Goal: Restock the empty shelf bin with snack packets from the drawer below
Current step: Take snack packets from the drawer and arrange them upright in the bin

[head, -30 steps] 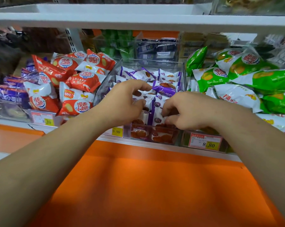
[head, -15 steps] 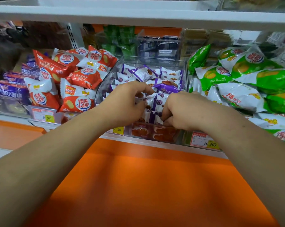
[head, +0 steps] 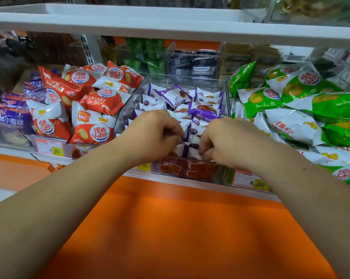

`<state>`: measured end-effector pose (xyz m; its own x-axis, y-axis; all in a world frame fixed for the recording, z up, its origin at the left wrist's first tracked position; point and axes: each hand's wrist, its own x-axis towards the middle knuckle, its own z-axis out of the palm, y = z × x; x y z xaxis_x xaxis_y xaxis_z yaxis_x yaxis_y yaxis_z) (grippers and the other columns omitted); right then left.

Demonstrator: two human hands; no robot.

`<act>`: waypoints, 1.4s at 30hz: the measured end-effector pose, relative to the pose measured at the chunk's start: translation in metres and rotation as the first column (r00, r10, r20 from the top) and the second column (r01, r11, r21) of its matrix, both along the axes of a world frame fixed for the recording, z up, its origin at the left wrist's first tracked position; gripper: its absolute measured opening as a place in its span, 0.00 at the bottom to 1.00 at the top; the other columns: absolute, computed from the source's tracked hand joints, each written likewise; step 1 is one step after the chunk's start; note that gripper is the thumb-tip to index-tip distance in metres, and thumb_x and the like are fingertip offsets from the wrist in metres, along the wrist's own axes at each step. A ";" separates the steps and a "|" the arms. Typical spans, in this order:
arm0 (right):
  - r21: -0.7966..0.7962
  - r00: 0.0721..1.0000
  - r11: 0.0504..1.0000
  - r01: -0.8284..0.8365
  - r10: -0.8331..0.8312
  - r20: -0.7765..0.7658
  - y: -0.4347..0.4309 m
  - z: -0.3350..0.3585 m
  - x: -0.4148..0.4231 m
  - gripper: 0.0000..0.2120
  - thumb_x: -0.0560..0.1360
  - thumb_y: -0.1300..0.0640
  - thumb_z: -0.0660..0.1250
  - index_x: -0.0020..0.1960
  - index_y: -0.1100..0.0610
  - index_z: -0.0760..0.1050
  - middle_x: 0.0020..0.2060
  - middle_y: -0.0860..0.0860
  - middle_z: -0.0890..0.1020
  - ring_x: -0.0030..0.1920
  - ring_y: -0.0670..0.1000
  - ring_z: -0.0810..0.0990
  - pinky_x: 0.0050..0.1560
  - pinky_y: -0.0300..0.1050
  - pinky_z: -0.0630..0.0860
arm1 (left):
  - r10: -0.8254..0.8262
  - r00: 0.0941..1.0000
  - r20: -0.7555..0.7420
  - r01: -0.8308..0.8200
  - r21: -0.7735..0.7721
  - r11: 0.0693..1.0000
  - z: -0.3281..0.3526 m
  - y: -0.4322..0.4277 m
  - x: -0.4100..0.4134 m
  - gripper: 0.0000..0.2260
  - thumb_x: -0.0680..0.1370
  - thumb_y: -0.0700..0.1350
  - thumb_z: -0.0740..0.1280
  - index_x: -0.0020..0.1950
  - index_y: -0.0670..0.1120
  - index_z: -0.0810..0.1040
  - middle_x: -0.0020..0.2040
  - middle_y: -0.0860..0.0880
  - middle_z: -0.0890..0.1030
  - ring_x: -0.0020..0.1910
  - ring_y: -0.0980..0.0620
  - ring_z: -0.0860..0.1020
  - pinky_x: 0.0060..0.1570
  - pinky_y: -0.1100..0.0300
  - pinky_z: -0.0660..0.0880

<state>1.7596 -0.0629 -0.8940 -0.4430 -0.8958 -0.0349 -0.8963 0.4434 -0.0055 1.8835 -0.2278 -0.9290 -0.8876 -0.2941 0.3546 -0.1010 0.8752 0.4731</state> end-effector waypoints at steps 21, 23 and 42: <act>-0.257 0.989 0.956 0.141 -0.150 -0.015 -0.040 -0.006 -0.034 0.14 0.82 0.50 0.63 0.65 0.51 0.76 0.55 0.53 0.83 0.57 0.58 0.79 0.64 0.50 0.68 | 0.325 0.927 0.188 -0.306 -0.124 0.944 0.048 -0.052 -0.084 0.23 0.83 0.52 0.64 0.76 0.46 0.70 0.71 0.43 0.76 0.65 0.44 0.77 0.63 0.54 0.75; -0.282 0.987 0.947 0.156 -0.156 0.022 -0.037 -0.008 -0.037 0.17 0.81 0.49 0.65 0.69 0.49 0.74 0.58 0.52 0.83 0.60 0.58 0.78 0.64 0.49 0.68 | 0.322 0.904 0.280 -0.294 -0.139 0.946 0.046 -0.057 -0.097 0.25 0.82 0.56 0.64 0.77 0.47 0.69 0.72 0.43 0.76 0.66 0.43 0.77 0.64 0.54 0.75; -0.620 0.888 0.718 0.315 0.007 0.460 -0.038 0.015 -0.021 0.14 0.75 0.46 0.72 0.58 0.48 0.76 0.37 0.46 0.80 0.39 0.50 0.81 0.44 0.49 0.80 | 0.274 0.961 -0.035 -0.235 0.422 0.876 0.078 -0.013 0.024 0.06 0.76 0.45 0.76 0.50 0.46 0.82 0.48 0.41 0.83 0.37 0.46 0.86 0.42 0.43 0.84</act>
<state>1.7388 -0.1009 -0.8793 -0.6643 -0.6711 0.3293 -0.6540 0.3084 -0.6908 1.9076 -0.2406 -0.8515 -0.7322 -0.6419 0.2279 -0.2334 0.5508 0.8014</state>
